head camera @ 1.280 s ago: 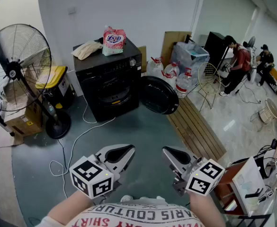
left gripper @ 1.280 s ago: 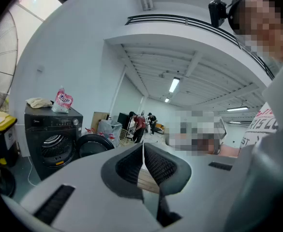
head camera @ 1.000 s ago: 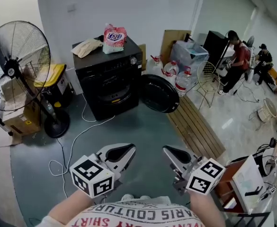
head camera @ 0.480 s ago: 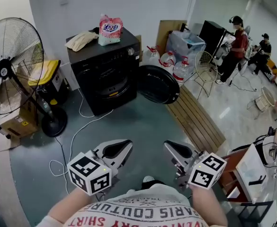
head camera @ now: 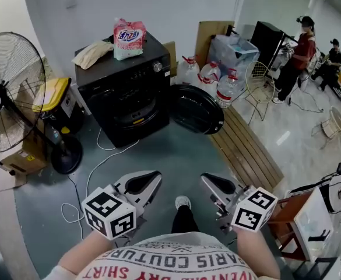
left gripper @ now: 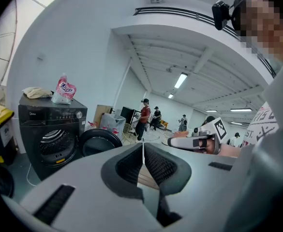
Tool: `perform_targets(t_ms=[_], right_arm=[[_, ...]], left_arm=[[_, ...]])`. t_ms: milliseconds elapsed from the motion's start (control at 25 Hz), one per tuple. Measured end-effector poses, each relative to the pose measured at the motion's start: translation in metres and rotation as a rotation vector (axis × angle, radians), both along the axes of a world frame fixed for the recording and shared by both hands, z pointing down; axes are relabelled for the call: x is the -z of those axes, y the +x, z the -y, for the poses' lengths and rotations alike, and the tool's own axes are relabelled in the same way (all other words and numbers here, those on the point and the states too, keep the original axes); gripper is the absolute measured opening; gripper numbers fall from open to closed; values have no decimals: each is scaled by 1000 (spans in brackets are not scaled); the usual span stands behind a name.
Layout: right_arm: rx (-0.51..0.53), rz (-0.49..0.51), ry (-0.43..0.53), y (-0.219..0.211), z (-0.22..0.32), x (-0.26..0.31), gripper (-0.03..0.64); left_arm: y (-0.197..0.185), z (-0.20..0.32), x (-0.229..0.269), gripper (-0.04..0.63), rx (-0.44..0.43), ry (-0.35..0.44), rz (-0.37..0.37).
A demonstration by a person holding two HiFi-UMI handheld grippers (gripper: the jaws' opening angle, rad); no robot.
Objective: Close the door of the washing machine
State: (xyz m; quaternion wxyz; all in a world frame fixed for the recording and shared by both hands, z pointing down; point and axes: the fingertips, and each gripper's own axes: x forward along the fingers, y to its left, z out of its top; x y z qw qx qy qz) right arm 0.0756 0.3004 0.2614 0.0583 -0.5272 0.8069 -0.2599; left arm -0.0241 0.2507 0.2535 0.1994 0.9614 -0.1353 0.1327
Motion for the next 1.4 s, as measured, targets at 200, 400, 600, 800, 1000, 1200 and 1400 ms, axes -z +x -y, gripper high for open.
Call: perform_targets(t_ms=[200, 400, 600, 800, 1000, 1200, 1400], right_arm=[[13, 31, -31, 67, 57, -18, 25], [48, 27, -65, 126, 110, -33, 25], [55, 4, -86, 181, 144, -42, 25], [47, -40, -108, 220, 169, -57, 29], [72, -136, -145, 246, 192, -80, 218], [98, -259, -203, 271, 222, -111, 318], [136, -379, -282, 300, 258, -153, 341]], left_arm=[[61, 55, -20, 34, 28, -31, 39], [126, 108, -37, 35, 44, -68, 74], [171, 147, -45, 34, 66, -82, 87], [192, 175, -55, 34, 81, -105, 89], [201, 194, -73, 35, 84, -145, 100], [212, 221, -95, 35, 71, -188, 117], [222, 254, -109, 34, 49, -221, 129]])
